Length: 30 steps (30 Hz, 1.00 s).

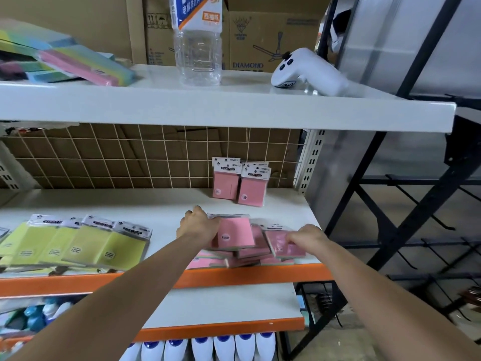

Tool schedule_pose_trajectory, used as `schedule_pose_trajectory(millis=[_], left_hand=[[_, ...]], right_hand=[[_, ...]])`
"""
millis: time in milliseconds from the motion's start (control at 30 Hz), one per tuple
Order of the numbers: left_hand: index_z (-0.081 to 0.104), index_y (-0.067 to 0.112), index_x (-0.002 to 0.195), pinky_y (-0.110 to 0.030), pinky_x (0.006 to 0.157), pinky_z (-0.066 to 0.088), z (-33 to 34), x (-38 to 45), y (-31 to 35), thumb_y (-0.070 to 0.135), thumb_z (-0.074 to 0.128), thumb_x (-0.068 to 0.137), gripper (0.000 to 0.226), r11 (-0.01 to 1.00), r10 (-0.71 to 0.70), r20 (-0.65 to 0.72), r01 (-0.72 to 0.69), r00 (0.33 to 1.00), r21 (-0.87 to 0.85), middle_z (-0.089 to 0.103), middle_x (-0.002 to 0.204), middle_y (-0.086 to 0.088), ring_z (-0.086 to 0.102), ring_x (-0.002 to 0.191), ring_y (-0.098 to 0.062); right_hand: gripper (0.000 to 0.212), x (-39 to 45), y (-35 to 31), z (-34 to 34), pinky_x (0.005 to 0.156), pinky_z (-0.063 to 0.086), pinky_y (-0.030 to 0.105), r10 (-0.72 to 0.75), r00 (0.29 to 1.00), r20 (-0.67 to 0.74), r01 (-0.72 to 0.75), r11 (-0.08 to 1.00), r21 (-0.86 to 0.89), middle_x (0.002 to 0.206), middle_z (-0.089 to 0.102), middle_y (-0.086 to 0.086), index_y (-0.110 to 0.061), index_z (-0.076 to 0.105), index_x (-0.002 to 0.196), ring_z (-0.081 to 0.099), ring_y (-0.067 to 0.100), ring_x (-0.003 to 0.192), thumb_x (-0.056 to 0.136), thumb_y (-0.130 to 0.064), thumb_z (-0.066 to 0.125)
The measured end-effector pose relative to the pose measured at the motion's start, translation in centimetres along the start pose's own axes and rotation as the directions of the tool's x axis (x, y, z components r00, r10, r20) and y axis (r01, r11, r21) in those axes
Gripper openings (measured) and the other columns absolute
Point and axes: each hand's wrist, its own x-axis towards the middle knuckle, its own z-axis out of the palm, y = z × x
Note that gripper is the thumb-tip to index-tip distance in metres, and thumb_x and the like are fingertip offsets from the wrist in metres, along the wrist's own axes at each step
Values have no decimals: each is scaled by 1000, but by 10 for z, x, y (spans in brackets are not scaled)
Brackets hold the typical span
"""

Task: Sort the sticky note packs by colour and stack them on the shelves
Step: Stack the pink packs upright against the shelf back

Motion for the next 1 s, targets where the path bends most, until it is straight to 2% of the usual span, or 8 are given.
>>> schedule_pose_trajectory(millis=[200,367,467,533,633,733,900,1000], left_hand=[[49,6,120,-42,97,44,-2,14,10,30,51,86,42,999,-17,-3,16,1000,-43,50,124,-13,49,115,-33],[53,12,109,-36,91,49,-8,34,33,32,55,84,32,990,49,37,-44,998,-137,61,115,-11,58,105,-32],[51,15,125,-25,79,49,-6,45,54,33,58,86,43,977,99,111,-75,989,-201,61,116,-6,59,97,-25],[46,13,131,-21,66,42,-3,50,67,29,60,89,47,963,128,165,-83,978,-255,58,115,-7,52,92,-21],[47,15,130,-24,75,39,5,58,78,32,60,90,45,961,167,248,-101,954,-256,55,122,-7,51,98,-21],[50,22,111,-30,81,42,14,70,80,35,59,87,29,965,178,312,-105,933,-239,57,111,-3,53,99,-21],[48,18,88,-28,60,32,27,92,76,36,56,82,21,976,151,401,-72,903,-205,52,89,-8,44,77,-22],[50,14,101,-30,70,41,35,101,74,36,55,88,27,975,150,420,-63,895,-214,52,92,-7,49,84,-22]], right_hand=[[26,10,-5,-7,64,40,30,-40,999,21,40,999,12,89,57,6,-15,57,74,54,22,79,73,-39,66],[43,23,-29,-12,92,49,36,-100,994,-32,101,995,26,116,58,6,-9,59,111,56,26,108,84,-42,64],[55,28,-46,-9,100,43,34,-125,991,-47,129,986,109,130,53,6,-12,52,130,49,26,121,86,-42,64],[63,36,-56,-4,94,44,31,-139,989,-59,147,974,174,133,53,6,-18,44,137,52,23,114,84,-45,66],[69,49,-69,8,77,42,27,-169,984,-61,179,959,221,129,56,10,-18,36,142,55,22,100,85,-44,66],[70,65,-76,23,80,40,27,-199,977,-70,211,938,276,130,53,9,-12,33,142,54,23,105,87,-39,66],[56,93,-88,42,77,39,27,-167,978,-125,201,914,352,118,59,9,-9,45,127,57,25,104,83,-32,71],[62,106,-92,45,83,40,27,-158,982,-100,185,902,389,120,56,9,-11,41,135,56,26,111,84,-32,70]])
